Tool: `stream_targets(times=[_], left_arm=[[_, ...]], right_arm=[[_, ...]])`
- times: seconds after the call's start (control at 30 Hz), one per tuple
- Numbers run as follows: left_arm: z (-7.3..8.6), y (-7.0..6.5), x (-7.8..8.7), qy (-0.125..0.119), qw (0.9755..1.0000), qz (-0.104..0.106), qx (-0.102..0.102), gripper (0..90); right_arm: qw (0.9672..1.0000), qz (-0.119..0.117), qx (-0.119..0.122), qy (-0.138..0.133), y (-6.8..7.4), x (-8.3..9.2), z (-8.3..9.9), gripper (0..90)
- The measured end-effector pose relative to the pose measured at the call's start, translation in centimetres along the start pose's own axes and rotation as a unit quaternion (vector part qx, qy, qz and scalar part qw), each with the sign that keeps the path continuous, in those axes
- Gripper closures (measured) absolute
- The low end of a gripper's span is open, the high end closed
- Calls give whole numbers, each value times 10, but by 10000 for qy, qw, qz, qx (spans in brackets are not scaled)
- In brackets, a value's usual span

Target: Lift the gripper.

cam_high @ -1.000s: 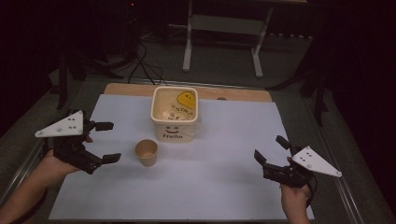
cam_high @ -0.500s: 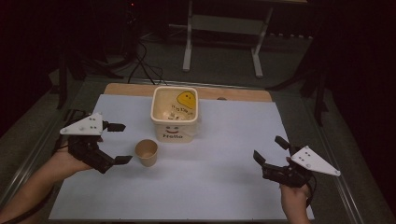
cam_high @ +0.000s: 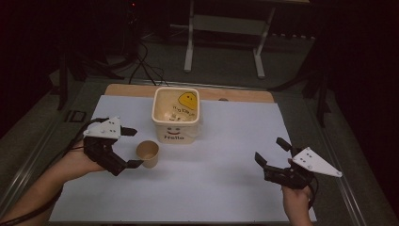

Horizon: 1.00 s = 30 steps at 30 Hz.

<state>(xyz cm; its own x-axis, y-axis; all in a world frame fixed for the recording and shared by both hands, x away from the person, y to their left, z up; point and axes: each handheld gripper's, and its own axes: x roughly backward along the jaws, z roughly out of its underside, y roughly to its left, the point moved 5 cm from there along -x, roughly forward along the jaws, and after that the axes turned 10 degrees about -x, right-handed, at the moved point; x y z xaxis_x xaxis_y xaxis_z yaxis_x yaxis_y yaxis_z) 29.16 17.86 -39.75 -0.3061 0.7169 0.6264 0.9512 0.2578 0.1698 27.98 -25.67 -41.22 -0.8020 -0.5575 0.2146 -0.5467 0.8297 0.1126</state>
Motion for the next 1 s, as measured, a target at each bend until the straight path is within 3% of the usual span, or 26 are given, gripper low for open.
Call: stream_targets(times=[0.2,0.33,0.63,0.8,1.0], left_arm=[[2,0,-10,158,9998,106,-67,57],[5,0,-17,273,9992,287,-88,65],[15,2,-36,639,9971,360,-213,123],[23,1,-47,946,9941,446,-287,213],[32,4,-59,1230,9916,311,-270,344]], right_arm=[[10000,-17,6,14,0,-1,0,117],[10000,-24,-1,29,0,-1,1,118],[10000,-39,2,66,0,-2,2,118],[9999,-56,21,113,1,-4,4,118],[9998,-92,37,186,2,-5,6,118]])
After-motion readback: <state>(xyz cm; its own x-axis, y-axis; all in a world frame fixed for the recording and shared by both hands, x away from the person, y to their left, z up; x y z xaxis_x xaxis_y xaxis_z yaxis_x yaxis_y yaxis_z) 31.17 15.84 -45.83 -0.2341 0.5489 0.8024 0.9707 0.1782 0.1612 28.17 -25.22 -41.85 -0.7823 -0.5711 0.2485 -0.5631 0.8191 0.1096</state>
